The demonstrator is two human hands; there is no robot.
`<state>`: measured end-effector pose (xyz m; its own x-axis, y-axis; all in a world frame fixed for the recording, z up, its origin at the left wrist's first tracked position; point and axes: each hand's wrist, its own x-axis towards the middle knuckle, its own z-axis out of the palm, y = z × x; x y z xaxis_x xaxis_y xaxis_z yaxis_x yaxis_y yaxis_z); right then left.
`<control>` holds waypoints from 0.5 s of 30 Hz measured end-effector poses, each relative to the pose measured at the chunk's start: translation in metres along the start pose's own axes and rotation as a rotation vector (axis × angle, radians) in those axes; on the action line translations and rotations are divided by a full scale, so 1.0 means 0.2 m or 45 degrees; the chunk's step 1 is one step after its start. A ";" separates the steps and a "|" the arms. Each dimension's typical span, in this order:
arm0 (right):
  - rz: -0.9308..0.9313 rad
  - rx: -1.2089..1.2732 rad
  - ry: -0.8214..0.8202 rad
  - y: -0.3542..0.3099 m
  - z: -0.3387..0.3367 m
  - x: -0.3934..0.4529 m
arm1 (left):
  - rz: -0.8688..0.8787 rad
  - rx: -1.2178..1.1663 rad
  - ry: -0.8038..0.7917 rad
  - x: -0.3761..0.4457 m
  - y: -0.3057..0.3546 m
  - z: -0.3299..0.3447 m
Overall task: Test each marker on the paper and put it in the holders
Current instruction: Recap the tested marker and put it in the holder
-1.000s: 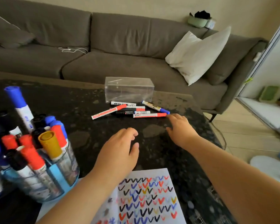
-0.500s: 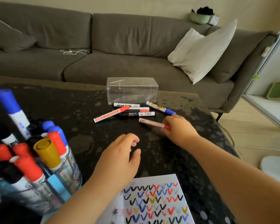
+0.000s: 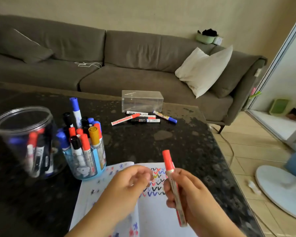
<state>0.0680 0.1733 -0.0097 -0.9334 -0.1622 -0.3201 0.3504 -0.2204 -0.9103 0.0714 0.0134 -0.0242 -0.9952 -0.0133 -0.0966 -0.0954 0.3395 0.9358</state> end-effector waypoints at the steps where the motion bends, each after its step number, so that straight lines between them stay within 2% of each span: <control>1: 0.064 0.069 -0.039 0.03 0.01 -0.03 | -0.085 -0.059 -0.034 -0.03 -0.01 0.02; 5: 0.229 0.233 -0.203 0.12 0.02 -0.10 | -0.267 -0.307 -0.172 -0.06 -0.05 0.05; 11: 0.435 0.480 -0.485 0.14 0.06 -0.08 | -0.272 -0.887 -0.363 -0.06 -0.03 0.06; 13: 0.386 0.401 -0.477 0.15 0.07 -0.08 | -0.256 -0.968 -0.354 -0.07 -0.02 0.07; 15: 0.304 0.203 -0.379 0.16 0.08 -0.08 | -0.240 -0.916 -0.271 -0.07 -0.04 0.09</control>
<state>0.0959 0.1532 -0.0283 -0.7695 -0.4927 -0.4064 0.5841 -0.2856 -0.7598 0.0871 0.0268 -0.0363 -0.9424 0.1955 -0.2713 -0.3252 -0.3465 0.8799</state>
